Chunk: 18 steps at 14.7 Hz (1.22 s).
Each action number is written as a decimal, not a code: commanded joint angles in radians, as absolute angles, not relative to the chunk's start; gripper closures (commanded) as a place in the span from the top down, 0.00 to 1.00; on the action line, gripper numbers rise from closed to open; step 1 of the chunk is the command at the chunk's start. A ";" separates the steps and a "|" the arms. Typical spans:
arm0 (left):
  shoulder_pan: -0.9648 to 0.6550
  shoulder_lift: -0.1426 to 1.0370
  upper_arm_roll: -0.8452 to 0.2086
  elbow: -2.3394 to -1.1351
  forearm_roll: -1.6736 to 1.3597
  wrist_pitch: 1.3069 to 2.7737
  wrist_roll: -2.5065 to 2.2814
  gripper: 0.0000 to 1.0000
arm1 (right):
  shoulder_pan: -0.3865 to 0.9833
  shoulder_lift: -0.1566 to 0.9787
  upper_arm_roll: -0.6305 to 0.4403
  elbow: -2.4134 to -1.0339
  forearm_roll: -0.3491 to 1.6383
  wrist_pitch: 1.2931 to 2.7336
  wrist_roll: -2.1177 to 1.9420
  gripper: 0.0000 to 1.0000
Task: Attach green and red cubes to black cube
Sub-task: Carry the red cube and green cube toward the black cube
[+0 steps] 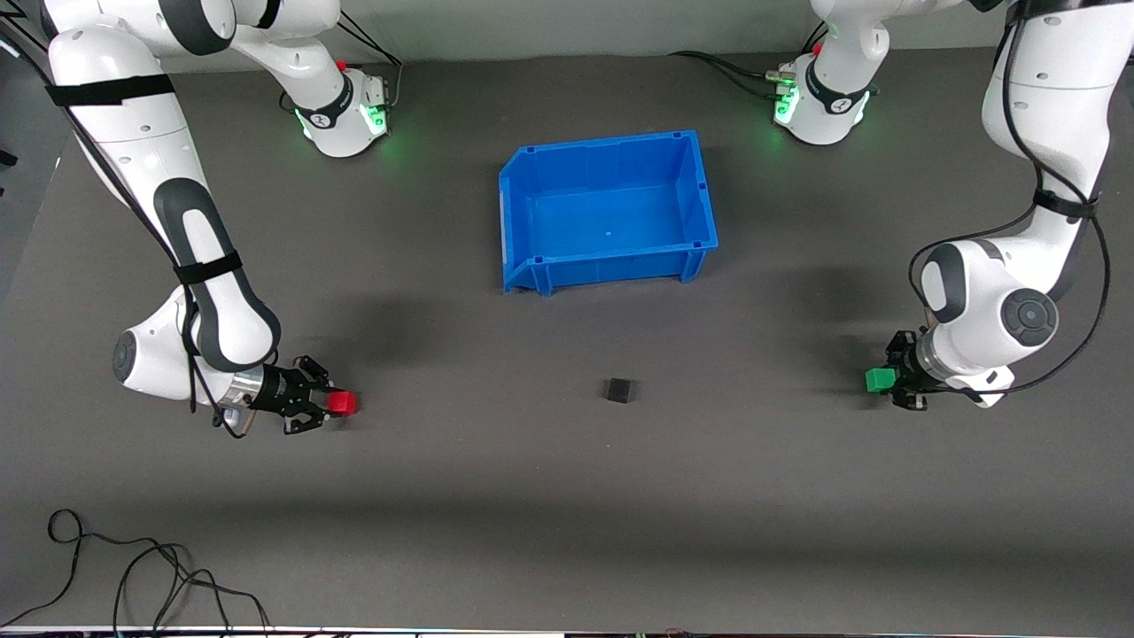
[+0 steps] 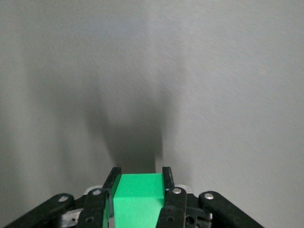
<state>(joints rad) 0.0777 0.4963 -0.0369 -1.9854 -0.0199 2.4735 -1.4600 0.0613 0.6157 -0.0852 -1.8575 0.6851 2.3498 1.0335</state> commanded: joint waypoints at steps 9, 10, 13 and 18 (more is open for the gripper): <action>-0.214 0.619 -0.044 -1.683 -0.026 2.322 -1.745 0.00 | 0.273 0.604 -0.091 -1.637 0.712 2.243 1.342 0.33; -0.257 0.659 -0.044 -1.627 -0.026 2.318 -1.779 0.00 | 0.299 0.615 -0.091 -1.622 0.713 2.255 1.382 0.31; -0.323 0.719 -0.044 -1.563 -0.025 2.335 -1.867 0.00 | 0.414 0.649 -0.091 -1.586 0.713 2.376 1.546 0.30; -0.412 0.761 -0.046 -1.565 -0.028 2.397 -1.916 0.00 | 0.589 0.739 -0.091 -1.516 0.709 2.522 1.781 0.31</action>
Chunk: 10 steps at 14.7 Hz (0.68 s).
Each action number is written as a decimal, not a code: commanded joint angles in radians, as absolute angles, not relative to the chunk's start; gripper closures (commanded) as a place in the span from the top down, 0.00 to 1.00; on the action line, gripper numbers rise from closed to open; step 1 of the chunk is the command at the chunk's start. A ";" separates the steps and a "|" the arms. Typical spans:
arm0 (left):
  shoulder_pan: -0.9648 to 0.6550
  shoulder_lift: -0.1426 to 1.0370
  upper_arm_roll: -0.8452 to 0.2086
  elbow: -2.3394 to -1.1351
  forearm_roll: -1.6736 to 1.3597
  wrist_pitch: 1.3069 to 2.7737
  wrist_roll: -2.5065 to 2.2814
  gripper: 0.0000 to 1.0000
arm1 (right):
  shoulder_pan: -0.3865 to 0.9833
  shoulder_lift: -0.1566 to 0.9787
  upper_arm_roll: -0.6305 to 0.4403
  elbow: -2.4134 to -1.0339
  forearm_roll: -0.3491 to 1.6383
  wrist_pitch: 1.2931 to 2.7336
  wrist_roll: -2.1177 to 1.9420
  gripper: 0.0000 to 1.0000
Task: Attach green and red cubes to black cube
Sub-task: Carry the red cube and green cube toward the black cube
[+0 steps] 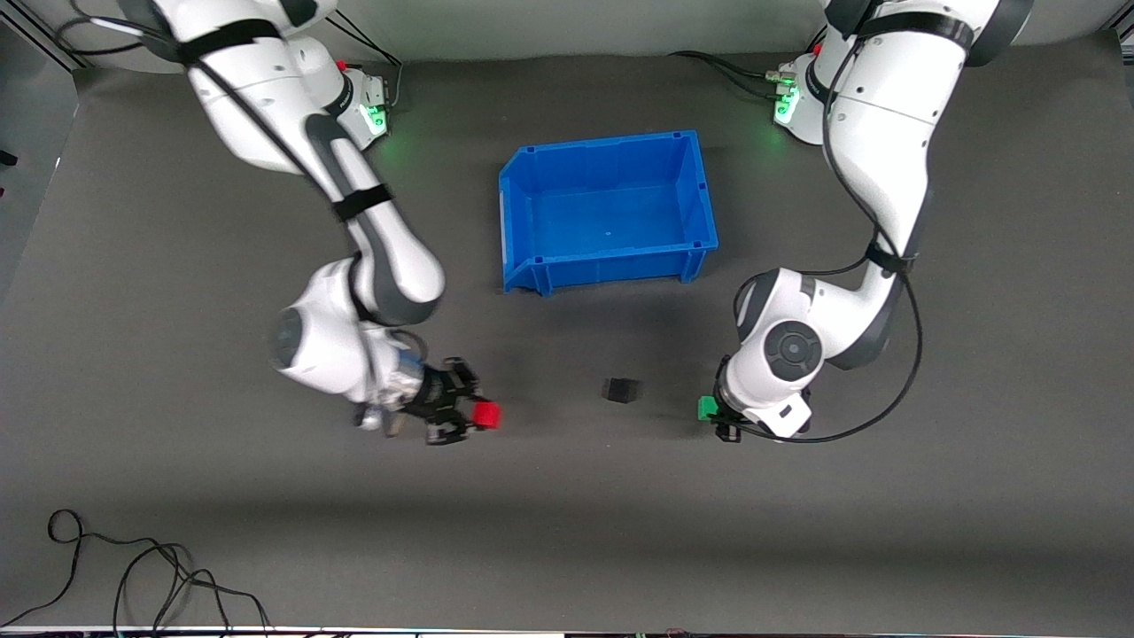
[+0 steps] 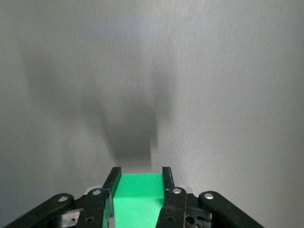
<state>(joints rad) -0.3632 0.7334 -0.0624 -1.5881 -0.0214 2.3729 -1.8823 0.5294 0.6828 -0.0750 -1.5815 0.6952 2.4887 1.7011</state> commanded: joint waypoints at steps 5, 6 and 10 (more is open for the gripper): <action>-0.468 0.793 -0.048 -1.563 -0.028 2.476 -1.957 0.00 | 0.705 0.804 -0.091 -1.513 0.712 2.669 1.885 0.31; -0.483 0.798 -0.048 -1.562 -0.029 2.483 -1.970 0.00 | 0.712 0.814 -0.091 -1.513 0.712 2.687 1.896 0.31; -0.523 0.830 -0.046 -1.560 -0.029 2.514 -2.000 0.00 | 0.755 0.844 -0.091 -1.514 0.713 2.739 1.917 0.31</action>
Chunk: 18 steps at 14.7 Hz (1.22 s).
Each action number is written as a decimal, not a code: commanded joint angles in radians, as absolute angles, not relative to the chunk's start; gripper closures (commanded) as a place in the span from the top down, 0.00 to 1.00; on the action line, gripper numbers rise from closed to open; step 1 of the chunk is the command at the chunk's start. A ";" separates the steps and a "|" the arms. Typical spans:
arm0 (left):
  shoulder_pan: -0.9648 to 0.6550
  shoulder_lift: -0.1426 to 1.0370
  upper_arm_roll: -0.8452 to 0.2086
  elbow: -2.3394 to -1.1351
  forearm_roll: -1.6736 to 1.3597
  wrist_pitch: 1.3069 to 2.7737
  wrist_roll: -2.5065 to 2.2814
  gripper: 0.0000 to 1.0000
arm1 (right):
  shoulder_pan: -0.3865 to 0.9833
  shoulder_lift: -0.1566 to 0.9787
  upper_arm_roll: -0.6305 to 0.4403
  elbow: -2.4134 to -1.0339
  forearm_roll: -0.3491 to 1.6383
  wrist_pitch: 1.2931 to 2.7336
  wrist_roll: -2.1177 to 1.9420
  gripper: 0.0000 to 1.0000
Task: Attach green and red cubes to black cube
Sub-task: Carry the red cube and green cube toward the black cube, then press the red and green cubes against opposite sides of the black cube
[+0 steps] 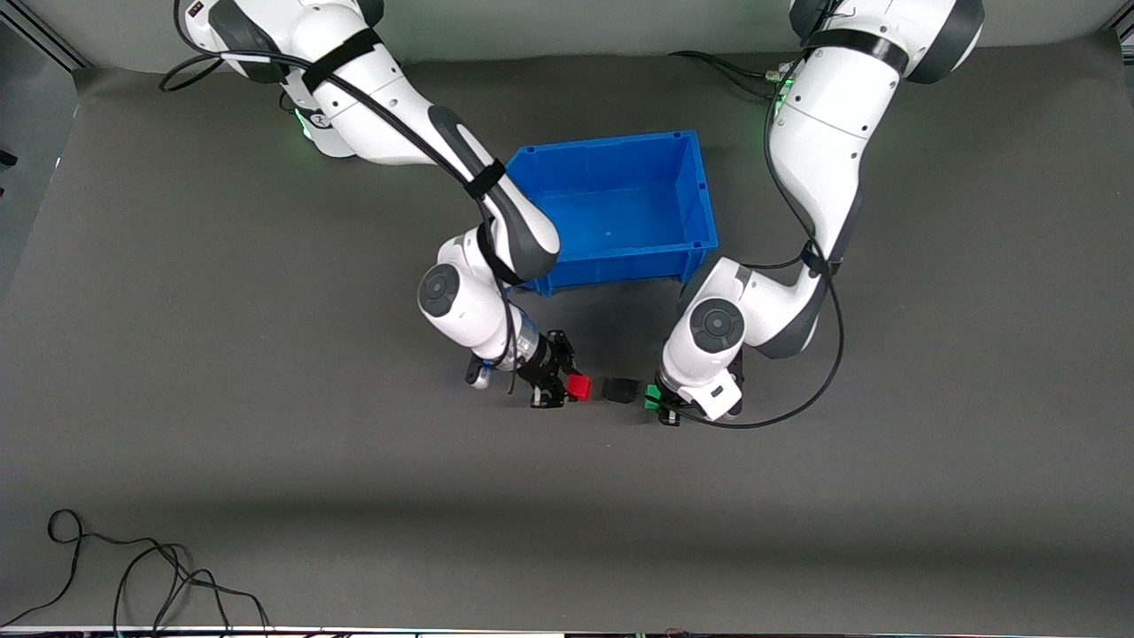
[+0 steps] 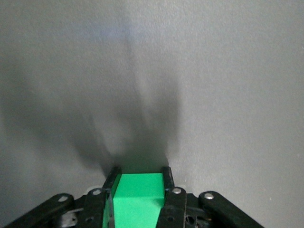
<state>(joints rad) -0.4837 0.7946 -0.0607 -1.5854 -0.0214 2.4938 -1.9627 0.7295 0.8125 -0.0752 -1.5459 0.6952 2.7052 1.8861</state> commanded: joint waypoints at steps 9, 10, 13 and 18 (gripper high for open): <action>-0.528 0.841 -0.048 -1.539 -0.026 2.514 -2.036 0.00 | 0.813 0.900 -0.091 -1.509 0.713 2.799 1.953 0.31; -0.526 0.841 -0.046 -1.537 -0.028 2.514 -2.036 0.00 | 0.813 0.900 -0.091 -1.503 0.713 2.800 1.953 0.31; -0.526 0.839 -0.048 -1.536 -0.028 2.514 -2.036 0.00 | 0.813 0.907 -0.091 -1.499 0.713 2.800 1.953 0.31; -0.528 0.834 -0.048 -1.534 -0.018 2.511 -2.028 0.00 | 0.802 0.948 -0.100 -1.427 0.700 2.801 1.950 0.31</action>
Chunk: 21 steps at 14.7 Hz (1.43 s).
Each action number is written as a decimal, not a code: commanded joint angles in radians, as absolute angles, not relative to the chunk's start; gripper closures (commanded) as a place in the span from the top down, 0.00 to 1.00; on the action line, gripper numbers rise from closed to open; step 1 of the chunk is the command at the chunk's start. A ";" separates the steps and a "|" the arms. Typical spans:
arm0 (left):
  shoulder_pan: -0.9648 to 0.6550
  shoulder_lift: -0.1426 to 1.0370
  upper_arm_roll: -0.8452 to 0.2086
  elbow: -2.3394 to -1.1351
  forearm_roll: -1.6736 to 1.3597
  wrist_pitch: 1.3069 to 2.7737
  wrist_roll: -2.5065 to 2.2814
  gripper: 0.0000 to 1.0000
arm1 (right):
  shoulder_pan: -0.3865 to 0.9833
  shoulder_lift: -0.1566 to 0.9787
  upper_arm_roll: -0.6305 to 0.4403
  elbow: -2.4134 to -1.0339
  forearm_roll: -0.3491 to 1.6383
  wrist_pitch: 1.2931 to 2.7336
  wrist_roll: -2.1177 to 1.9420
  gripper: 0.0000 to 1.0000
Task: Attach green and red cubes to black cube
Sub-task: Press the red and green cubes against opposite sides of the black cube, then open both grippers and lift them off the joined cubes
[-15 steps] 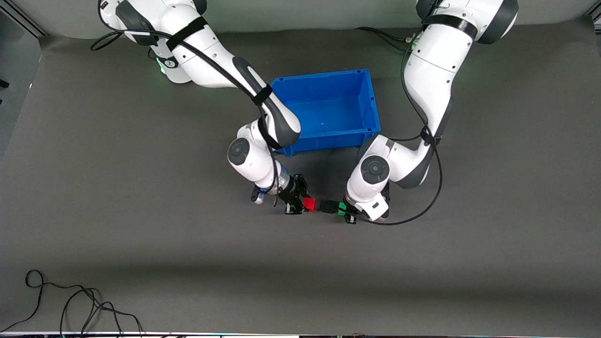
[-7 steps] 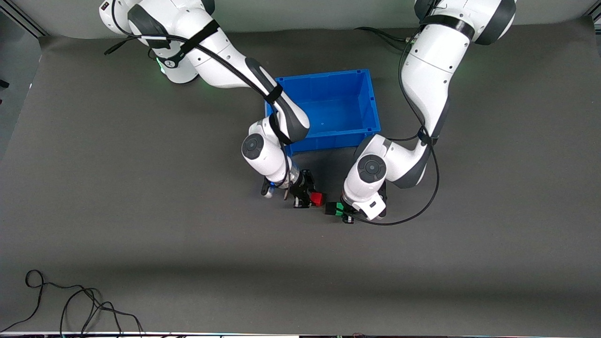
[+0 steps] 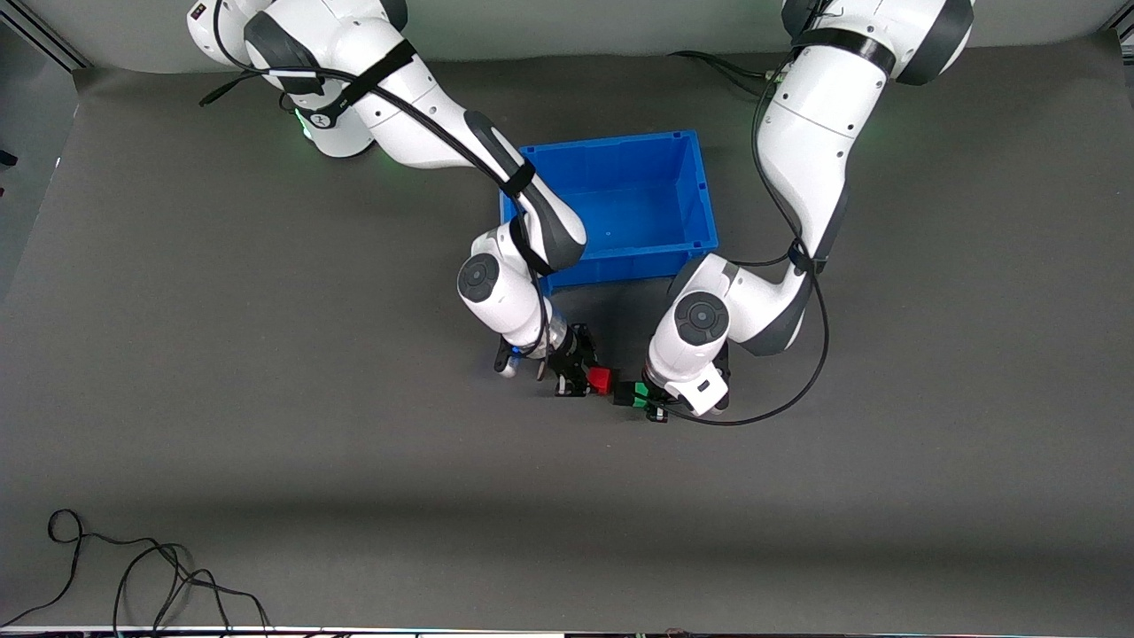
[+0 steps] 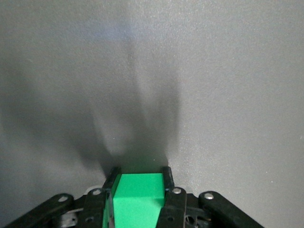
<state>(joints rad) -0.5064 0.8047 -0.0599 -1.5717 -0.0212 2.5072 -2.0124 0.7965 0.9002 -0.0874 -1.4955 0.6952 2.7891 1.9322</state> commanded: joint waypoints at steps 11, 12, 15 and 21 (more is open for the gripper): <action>-0.532 0.834 -0.048 -1.529 -0.011 2.505 -2.025 1.00 | 0.799 0.962 -0.106 -1.394 0.680 2.801 1.947 1.00; -0.529 0.827 -0.048 -1.529 -0.011 2.490 -2.025 1.00 | 0.801 0.953 -0.135 -1.394 0.680 2.800 1.936 1.00; -0.488 0.773 -0.037 -1.532 -0.009 2.393 -2.008 1.00 | 0.804 0.891 -0.192 -1.404 0.617 2.745 1.930 1.00; -0.348 0.594 -0.041 -1.552 -0.020 2.122 -1.694 1.00 | 0.799 0.734 -0.339 -1.393 0.405 2.363 1.705 1.00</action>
